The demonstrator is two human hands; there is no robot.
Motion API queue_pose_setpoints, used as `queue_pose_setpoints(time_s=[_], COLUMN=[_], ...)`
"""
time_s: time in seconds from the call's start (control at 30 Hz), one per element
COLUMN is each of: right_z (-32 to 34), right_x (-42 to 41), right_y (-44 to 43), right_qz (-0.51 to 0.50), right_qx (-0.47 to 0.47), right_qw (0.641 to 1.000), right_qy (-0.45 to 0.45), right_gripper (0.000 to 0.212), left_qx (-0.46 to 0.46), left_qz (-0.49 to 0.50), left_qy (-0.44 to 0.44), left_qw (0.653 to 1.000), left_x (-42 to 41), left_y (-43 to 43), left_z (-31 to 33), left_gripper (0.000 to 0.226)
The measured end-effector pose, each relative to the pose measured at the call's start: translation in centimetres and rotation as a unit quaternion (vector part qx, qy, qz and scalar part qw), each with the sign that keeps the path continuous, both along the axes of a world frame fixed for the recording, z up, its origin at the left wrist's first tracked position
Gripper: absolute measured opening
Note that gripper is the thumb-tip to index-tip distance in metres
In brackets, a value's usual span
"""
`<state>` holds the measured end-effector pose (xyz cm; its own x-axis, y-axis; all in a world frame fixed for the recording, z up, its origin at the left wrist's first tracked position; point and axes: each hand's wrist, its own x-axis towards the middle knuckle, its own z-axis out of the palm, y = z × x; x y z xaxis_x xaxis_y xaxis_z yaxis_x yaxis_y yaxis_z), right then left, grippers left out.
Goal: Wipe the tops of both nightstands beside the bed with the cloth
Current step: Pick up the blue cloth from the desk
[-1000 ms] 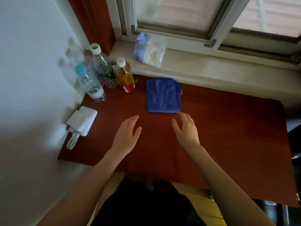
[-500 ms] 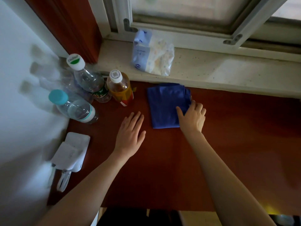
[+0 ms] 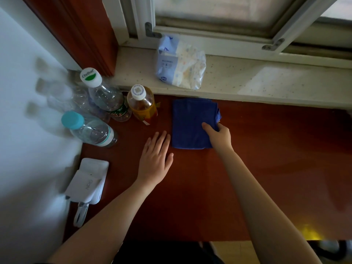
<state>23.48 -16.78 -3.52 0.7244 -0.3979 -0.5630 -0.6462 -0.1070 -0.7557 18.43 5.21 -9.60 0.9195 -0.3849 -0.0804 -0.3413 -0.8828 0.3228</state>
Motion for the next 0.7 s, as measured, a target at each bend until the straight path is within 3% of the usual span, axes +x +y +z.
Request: queue_pose_setpoints(time_s=[0.1,0.27,0.47,0.57,0.7], right_z=[0.5,2.1,6.5,8.9,11.4], right_x=[-1.1,-4.0,-10.3,-15.3,-24.2], right_y=[0.3,0.1,-2.2,-3.7,-5.4], right_qz=[-0.009,-0.105,-0.174,-0.202,-0.258], right_qx=[0.007,0.053,0.040,0.008,-0.030], right_qw=[0.999,0.991,0.979,0.972,0.954], right_qy=[-0.043,-0.070,-0.100,-0.118,-0.148], right_gripper=[0.029,0.013,0.005,0.005,0.004], left_qx=[0.009,0.005,-0.016,-0.071,-0.158], left_qz=[-0.002,0.000,0.011,0.011,-0.064], left_qy=[-0.004,0.003,0.017,0.036,0.040], left_qw=[1.000,1.000,1.000,0.997,0.984], left_x=[0.0,0.0,-0.1,-1.4,-5.3], left_y=[0.0,-0.1,-0.4,-1.7,-4.1], left_z=[-0.1,0.8,3.5,5.7,9.4], left_gripper=[0.057,0.055,0.042,0.036,0.034])
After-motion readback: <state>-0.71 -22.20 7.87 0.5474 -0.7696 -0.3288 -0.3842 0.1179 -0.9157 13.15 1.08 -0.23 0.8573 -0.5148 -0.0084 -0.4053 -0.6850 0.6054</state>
